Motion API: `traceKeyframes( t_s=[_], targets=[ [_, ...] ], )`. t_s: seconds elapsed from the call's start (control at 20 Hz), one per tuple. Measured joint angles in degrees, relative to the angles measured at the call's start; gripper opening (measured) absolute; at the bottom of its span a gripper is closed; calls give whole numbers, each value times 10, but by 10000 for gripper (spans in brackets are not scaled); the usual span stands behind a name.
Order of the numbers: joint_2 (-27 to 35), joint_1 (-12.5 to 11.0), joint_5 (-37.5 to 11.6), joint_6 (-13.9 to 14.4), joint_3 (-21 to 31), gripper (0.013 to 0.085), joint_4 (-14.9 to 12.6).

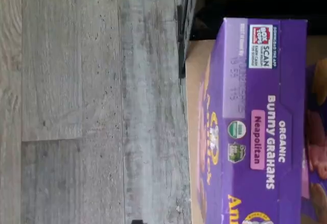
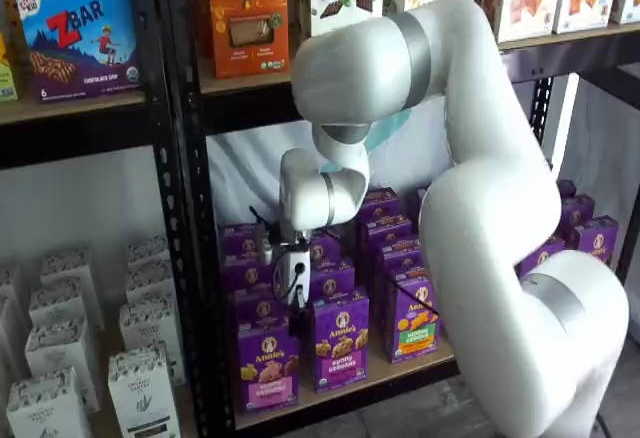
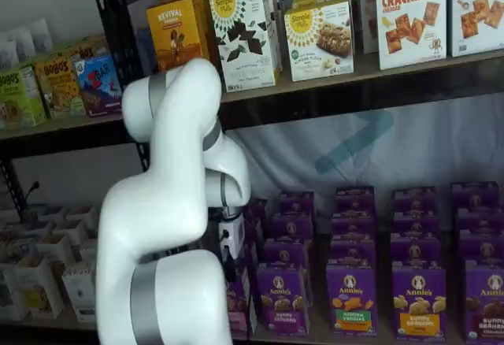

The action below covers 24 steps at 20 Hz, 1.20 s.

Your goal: Pick up the purple box with a pink patch in the middle, on the bottom shelf, the first box from the left

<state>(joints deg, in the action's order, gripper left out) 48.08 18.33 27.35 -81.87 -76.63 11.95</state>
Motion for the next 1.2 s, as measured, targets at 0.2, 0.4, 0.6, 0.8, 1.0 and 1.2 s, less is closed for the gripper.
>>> traceKeyframes(
  t_s=[0.2, 0.4, 0.6, 0.8, 1.0, 1.2],
  targets=[
    [15, 3, 5, 10, -17, 850, -7],
    [30, 7, 9, 31, -34, 850, -27],
    [51, 14, 10, 48, -52, 850, -38],
    [75, 21, 2, 56, -71, 850, -40],
    [97, 26, -9, 58, -90, 850, -37],
    [111, 29, -13, 64, -103, 850, -41]
  ],
)
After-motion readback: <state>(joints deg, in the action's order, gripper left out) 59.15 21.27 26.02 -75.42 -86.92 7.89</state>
